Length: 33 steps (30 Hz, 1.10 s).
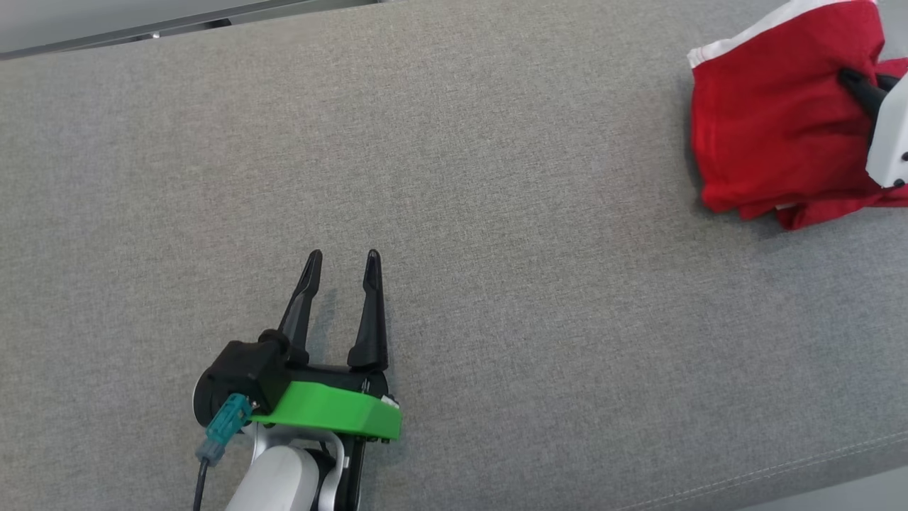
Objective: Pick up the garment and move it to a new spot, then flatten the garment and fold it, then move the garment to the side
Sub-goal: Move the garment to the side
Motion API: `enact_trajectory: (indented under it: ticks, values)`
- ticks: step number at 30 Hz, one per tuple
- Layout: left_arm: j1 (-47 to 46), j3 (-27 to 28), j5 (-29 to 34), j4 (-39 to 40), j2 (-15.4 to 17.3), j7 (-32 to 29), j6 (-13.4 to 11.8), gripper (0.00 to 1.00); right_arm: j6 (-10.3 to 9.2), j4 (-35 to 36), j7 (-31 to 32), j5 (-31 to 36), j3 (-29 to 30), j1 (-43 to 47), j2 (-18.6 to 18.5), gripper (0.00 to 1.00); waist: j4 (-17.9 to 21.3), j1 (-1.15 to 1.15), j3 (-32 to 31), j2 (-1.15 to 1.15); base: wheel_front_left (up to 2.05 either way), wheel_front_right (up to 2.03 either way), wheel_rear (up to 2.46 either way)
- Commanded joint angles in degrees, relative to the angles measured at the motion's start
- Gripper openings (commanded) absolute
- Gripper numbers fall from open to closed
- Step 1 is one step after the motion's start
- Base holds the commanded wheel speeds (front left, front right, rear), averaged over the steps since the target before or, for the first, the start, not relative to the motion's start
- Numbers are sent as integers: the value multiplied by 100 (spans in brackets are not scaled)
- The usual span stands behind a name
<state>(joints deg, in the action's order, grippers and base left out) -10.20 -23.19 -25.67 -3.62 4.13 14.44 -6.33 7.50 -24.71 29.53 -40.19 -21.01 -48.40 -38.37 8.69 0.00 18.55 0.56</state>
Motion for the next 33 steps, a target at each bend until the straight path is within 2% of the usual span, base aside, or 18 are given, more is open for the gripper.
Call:
enact_trajectory:
  ticks: [1,12,18,30,32,33]
  values:
    - [-84,0,14,40,44,-7,-24,100,-1,-107,-104,-36,-62,-26,-117,0,-20,0,26,-56,0,0,0]
    - [-132,-29,49,130,127,-59,-67,100,-2,-748,-755,222,-637,-150,-651,0,-79,0,190,-56,0,0,0]
    - [-184,-60,79,193,169,-109,-85,100,-2,-1318,-1360,744,-1012,-390,-669,0,-151,0,322,-56,0,0,0]
    - [-243,-97,70,245,211,-136,-132,100,-5,-2542,-2182,1593,-1598,-913,-578,0,-276,0,466,-56,0,0,0]
    - [-250,-97,64,247,218,-134,-139,100,-6,-2711,-2349,1734,-1619,-971,-567,27,-275,0,474,-56,0,0,0]
    - [-248,-98,61,247,223,-132,-144,100,-5,-2790,-2429,1811,-1635,-987,-555,49,-273,0,476,-56,0,0,0]
